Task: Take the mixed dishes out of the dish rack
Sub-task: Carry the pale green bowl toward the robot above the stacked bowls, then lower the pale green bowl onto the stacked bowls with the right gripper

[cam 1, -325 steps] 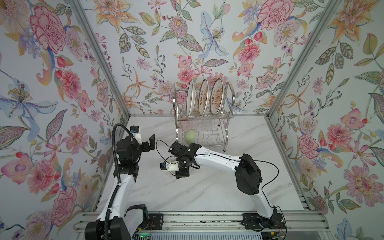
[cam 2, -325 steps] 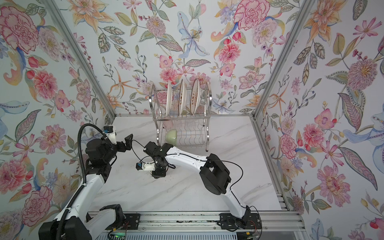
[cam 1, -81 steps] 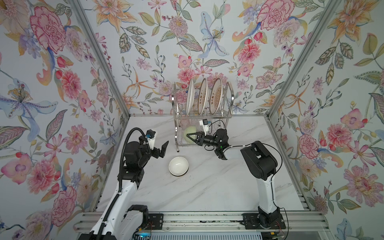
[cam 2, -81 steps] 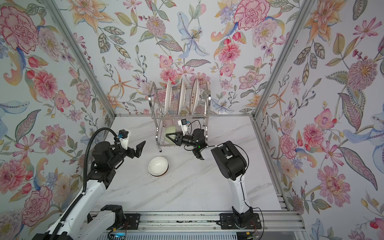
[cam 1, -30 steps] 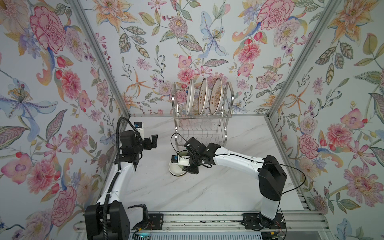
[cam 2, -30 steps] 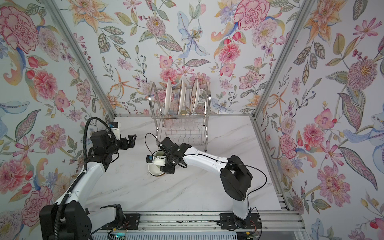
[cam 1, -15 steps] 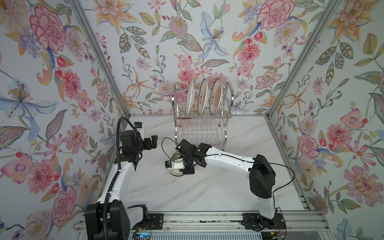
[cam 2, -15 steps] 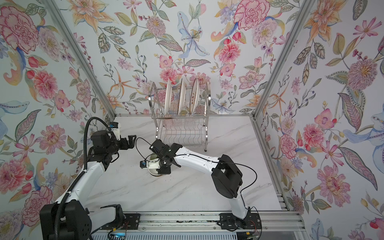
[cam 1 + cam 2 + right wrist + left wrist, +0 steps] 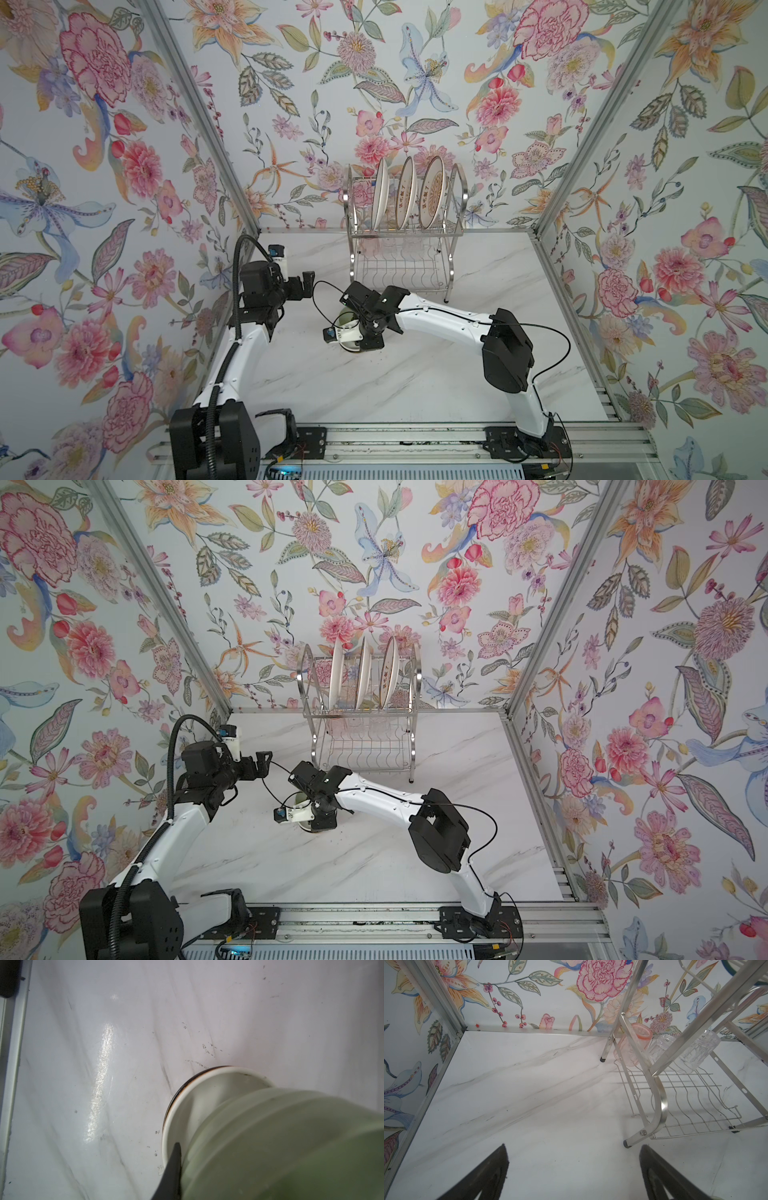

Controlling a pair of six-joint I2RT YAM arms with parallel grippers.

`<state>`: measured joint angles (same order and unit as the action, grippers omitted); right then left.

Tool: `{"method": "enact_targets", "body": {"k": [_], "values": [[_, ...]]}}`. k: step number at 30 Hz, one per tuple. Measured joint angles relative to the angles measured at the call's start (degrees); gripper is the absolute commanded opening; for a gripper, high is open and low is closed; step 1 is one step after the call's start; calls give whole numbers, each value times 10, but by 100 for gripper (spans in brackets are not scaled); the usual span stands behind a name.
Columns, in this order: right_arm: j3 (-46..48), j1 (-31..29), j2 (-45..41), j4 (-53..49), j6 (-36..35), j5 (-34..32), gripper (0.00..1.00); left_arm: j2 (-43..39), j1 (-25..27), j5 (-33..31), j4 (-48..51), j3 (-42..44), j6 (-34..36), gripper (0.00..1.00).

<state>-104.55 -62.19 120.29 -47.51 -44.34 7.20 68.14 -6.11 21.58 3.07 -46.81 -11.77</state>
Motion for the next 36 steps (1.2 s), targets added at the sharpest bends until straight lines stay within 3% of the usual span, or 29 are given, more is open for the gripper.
{"method": "enact_targets", "body": {"k": [10, 36], "values": [[-19, -9, 29, -19, -2, -4, 12, 0, -3, -8, 4, 0, 4, 99], [-30, -11, 29, -23, 19, -16, 40, -2, -4, -8, 10, -1, 3, 99]]}}
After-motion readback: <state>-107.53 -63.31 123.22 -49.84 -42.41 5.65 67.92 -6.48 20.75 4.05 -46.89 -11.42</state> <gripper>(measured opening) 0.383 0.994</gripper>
